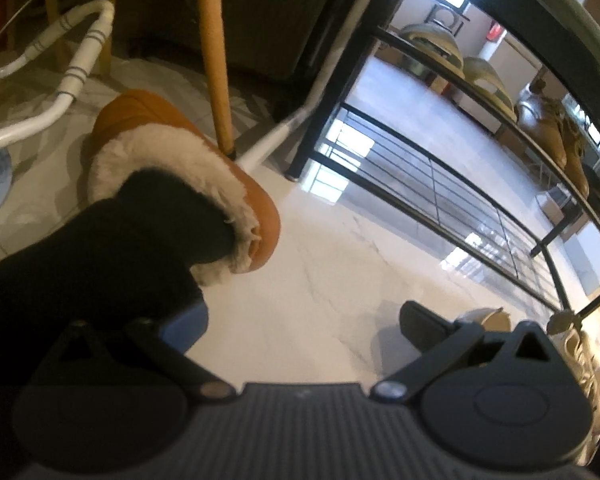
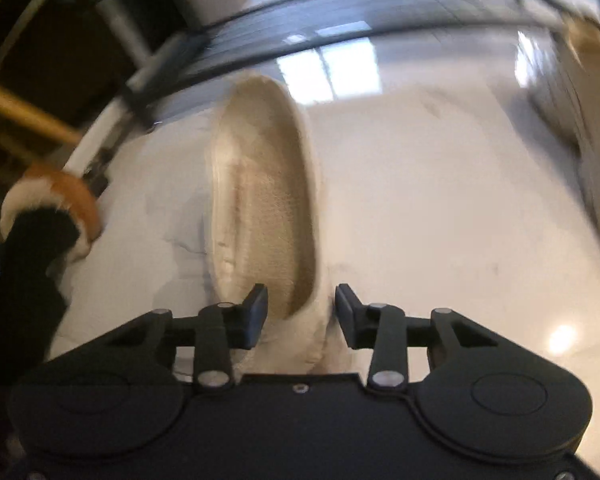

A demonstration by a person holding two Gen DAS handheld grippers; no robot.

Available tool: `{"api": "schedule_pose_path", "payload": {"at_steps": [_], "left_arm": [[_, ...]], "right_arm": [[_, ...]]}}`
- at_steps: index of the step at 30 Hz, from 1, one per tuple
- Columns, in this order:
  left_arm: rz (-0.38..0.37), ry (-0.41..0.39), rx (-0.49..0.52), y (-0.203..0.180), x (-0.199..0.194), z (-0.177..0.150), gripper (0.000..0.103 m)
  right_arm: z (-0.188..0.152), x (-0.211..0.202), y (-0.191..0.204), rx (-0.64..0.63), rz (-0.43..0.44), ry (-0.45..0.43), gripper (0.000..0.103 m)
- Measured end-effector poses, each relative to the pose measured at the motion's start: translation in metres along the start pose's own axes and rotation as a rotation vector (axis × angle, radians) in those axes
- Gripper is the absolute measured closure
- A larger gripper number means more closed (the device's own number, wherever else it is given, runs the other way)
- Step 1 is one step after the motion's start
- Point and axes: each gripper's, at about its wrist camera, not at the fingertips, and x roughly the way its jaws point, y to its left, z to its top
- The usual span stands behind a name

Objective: Organize scattered shoes
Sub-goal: 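Lift the embroidered shoe with the right tool toward the rack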

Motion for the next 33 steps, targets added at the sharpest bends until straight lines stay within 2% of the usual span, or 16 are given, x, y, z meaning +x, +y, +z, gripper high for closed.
{"api": "schedule_pose_path", "payload": {"at_steps": [1, 3, 4, 5, 7, 10, 12, 13, 16, 23, 27, 33], "left_arm": [[0.0, -0.002, 0.008, -0.003, 0.0, 0.0, 0.001], [0.003, -0.011, 0.042, -0.008, -0.001, -0.001, 0.001], [0.008, -0.016, 0.068, -0.011, -0.001, -0.003, 0.001], [0.013, -0.016, 0.092, -0.014, -0.001, -0.004, 0.001], [0.015, -0.008, 0.123, -0.019, 0.0, -0.007, 0.001], [0.018, -0.005, 0.159, -0.025, 0.001, -0.01, 0.001], [0.032, -0.006, 0.191, -0.028, 0.0, -0.012, 0.001], [0.035, -0.006, 0.2, -0.029, 0.0, -0.013, 0.001], [0.034, -0.001, 0.193, -0.029, 0.0, -0.012, 0.001], [0.02, -0.038, 0.167, -0.026, -0.003, -0.007, 0.001], [0.026, 0.0, 0.162, -0.025, 0.003, -0.008, 0.001], [0.04, -0.002, 0.168, -0.025, 0.006, -0.009, 0.001]], "right_arm": [[-0.001, -0.001, -0.002, 0.004, 0.0, -0.005, 0.062], [-0.004, -0.005, 0.005, -0.041, -0.014, -0.025, 0.051], [-0.005, -0.009, 0.011, -0.075, -0.022, -0.045, 0.036], [-0.005, -0.012, 0.015, -0.097, -0.03, -0.065, 0.016], [-0.007, -0.019, 0.035, -0.221, -0.055, -0.126, 0.005], [-0.01, -0.008, 0.055, -0.347, -0.07, -0.093, 0.005], [-0.013, 0.003, 0.062, -0.374, -0.108, -0.07, 0.007], [-0.015, 0.008, 0.064, -0.382, -0.129, -0.06, 0.014], [-0.016, 0.02, 0.064, -0.378, -0.16, -0.032, 0.024], [0.011, 0.036, 0.06, -0.312, -0.092, -0.022, 0.037], [0.033, 0.055, 0.067, -0.306, -0.072, -0.036, 0.039], [0.063, 0.088, 0.082, -0.36, -0.04, -0.039, 0.039]]}}
